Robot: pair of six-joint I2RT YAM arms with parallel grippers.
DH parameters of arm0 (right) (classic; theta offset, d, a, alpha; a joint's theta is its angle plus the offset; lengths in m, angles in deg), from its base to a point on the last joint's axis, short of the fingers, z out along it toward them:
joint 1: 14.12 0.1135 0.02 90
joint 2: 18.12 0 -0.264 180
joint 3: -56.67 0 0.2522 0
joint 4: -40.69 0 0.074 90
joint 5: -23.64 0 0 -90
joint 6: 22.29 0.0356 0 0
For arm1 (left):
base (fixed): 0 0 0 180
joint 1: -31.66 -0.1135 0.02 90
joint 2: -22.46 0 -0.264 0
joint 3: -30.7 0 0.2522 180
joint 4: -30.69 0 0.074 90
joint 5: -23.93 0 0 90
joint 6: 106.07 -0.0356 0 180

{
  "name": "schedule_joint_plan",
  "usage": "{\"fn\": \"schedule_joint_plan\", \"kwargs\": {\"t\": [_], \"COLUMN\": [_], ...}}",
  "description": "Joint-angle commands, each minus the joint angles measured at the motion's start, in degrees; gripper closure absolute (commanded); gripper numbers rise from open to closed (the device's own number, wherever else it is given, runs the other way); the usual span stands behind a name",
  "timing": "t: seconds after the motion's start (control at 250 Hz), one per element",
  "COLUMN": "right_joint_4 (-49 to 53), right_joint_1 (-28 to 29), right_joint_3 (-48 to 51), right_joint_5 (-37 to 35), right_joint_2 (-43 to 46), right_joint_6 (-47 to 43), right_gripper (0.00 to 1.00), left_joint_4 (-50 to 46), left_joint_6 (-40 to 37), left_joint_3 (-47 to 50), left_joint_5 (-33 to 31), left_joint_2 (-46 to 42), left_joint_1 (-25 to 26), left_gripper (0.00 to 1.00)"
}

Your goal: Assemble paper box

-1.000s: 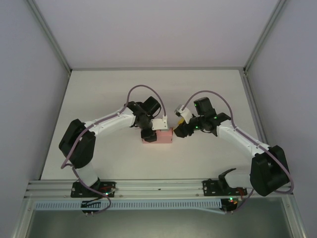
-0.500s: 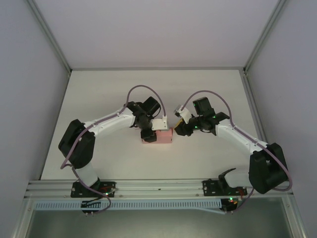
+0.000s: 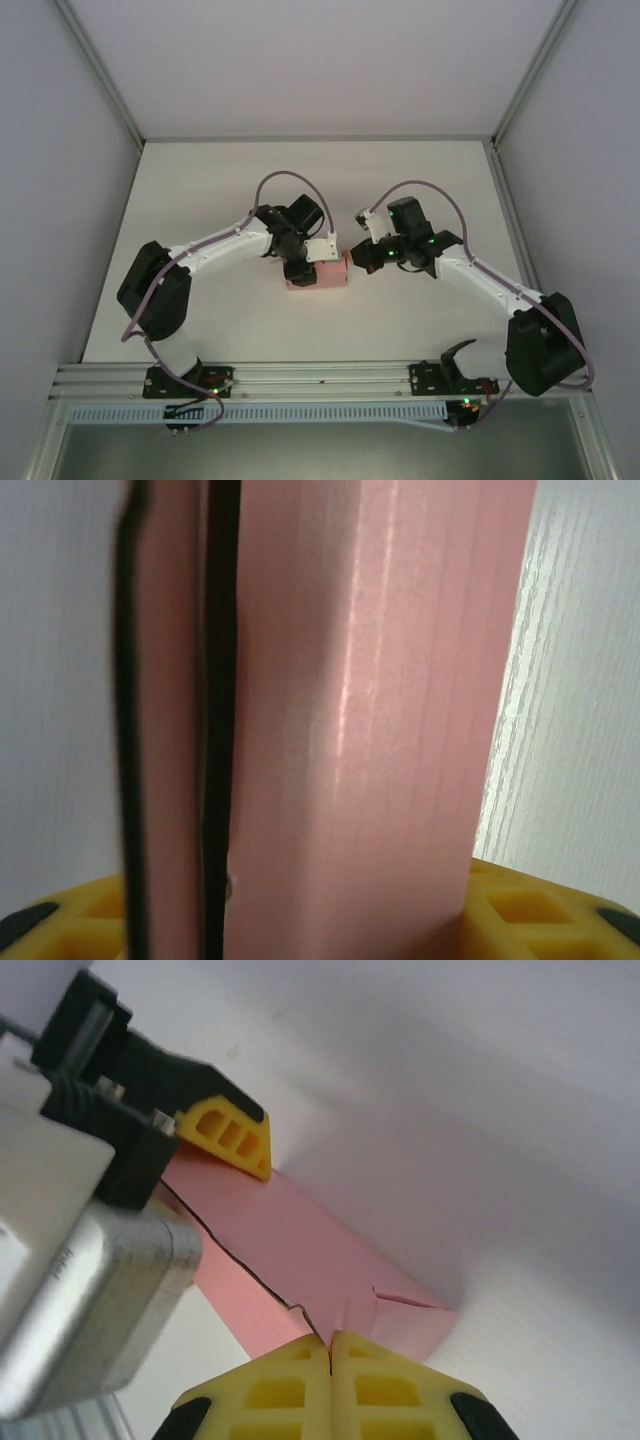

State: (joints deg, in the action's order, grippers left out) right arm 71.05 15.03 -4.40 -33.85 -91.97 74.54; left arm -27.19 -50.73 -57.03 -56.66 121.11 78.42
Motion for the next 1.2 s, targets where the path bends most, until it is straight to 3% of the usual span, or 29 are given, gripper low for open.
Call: {"fn": "schedule_joint_plan", "kwargs": {"t": [0.0, 0.148, 0.383, 0.555, 0.719, 0.934, 1.194], "right_joint_4": [-7.9, -8.6, -8.7, 1.4, 1.6, -6.0, -14.1], "right_joint_1": [1.3, 1.3, 1.2, 1.3, 1.2, 2.1, 5.4], "right_joint_3": [1.8, 3.5, 2.1, -1.3, 2.6, 8.5, 12.6], "right_joint_5": [0.4, -0.3, 5.1, -1.3, -5.3, -7.7, -12.6], "right_joint_2": [2.8, 6.5, 3.2, 3.2, 4.7, 7.3, 11.3], "right_joint_6": [23.5, 34.0, 40.4, 29.7, 14.6, 11.3, 25.7], "right_gripper": [1.0, 1.0, 1.0, 1.0, 1.0, 1.0, 1.0], "left_joint_4": [2.2, 2.4, 2.5, 3.1, 3.8, 4.0, 5.0], "left_joint_6": [1.9, 2.2, 1.9, 1.4, 1.1, 1.8, 3.6], "left_joint_3": [0.6, 0.4, 0.3, 1.3, 1.8, 1.7, 1.3], "left_joint_5": [-0.2, -1.9, -2.1, -2.2, -1.8, -1.9, -1.7], "left_joint_2": [-0.9, -0.1, 0.4, -0.6, -1.0, -0.9, -0.8], "left_joint_1": [0.2, 0.4, 1.0, 1.0, 1.0, 0.9, 0.9], "left_gripper": [0.49, 0.5, 0.51, 0.51, 0.51, 0.51, 0.51]}}
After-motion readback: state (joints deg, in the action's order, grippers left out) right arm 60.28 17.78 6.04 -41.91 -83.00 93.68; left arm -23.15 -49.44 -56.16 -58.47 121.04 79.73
